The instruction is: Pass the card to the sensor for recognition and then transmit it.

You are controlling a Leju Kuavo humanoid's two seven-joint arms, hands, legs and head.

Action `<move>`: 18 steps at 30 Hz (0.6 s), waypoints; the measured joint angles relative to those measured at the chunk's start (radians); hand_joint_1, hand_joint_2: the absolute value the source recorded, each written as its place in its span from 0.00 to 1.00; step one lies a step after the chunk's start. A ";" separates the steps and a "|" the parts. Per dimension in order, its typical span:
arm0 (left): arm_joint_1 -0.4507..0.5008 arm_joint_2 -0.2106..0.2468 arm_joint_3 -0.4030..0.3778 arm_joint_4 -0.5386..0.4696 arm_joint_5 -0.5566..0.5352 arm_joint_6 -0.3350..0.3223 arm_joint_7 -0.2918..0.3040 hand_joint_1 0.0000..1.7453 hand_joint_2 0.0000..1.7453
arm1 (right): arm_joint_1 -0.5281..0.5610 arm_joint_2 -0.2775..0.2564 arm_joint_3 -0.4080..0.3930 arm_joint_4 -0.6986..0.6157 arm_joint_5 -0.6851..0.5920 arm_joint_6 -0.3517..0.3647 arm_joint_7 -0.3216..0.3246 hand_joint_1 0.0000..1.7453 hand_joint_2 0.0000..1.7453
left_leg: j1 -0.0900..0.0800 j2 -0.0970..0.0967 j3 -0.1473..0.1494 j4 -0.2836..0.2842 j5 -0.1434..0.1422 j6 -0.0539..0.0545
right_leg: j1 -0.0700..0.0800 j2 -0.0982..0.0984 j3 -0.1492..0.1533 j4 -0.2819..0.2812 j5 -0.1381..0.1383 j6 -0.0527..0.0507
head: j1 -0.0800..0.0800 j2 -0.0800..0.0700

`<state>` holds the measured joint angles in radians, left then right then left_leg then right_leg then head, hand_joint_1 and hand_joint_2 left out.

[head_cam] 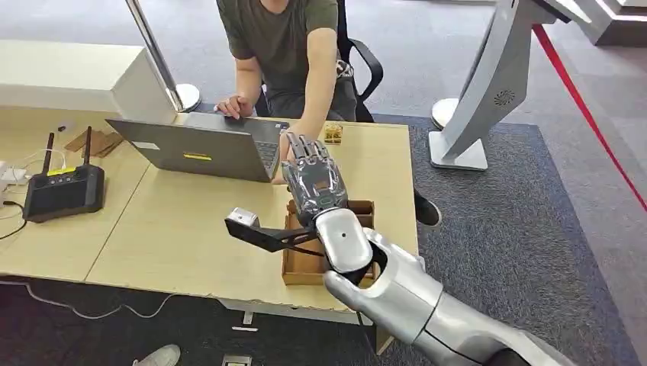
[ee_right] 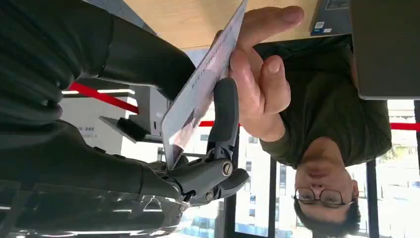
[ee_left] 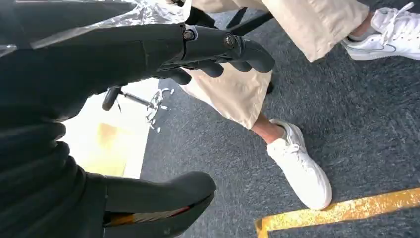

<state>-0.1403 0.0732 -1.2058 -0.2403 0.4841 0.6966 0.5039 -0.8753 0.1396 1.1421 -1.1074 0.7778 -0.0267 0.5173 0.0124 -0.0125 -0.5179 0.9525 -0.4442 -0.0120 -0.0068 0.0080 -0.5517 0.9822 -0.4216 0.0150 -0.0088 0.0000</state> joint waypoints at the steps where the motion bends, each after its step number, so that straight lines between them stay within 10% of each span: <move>1: 0.000 0.000 0.000 0.000 0.001 0.000 0.000 0.00 1.00 | -0.002 0.001 0.000 0.006 0.005 -0.006 -0.001 1.00 1.00 | 0.000 0.000 0.000 0.000 0.000 0.000 | 0.000 0.000 0.000 0.000 0.000 0.000 | 0.000 0.000; 18: 0.002 0.000 0.000 0.000 -0.008 0.003 0.000 0.00 1.00 | -0.006 0.010 -0.002 0.067 0.018 -0.021 -0.003 1.00 1.00 | 0.000 0.000 0.000 0.000 0.000 0.000 | 0.000 0.000 0.000 0.000 0.000 0.000 | 0.000 0.000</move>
<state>-0.1380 0.0729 -1.2055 -0.2403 0.4761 0.6992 0.5043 -0.8816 0.1492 1.1402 -1.0403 0.7961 -0.0477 0.5146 0.0124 -0.0124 -0.5178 0.9525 -0.4442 -0.0120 -0.0068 0.0080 -0.5518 0.9820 -0.4216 0.0150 -0.0088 0.0004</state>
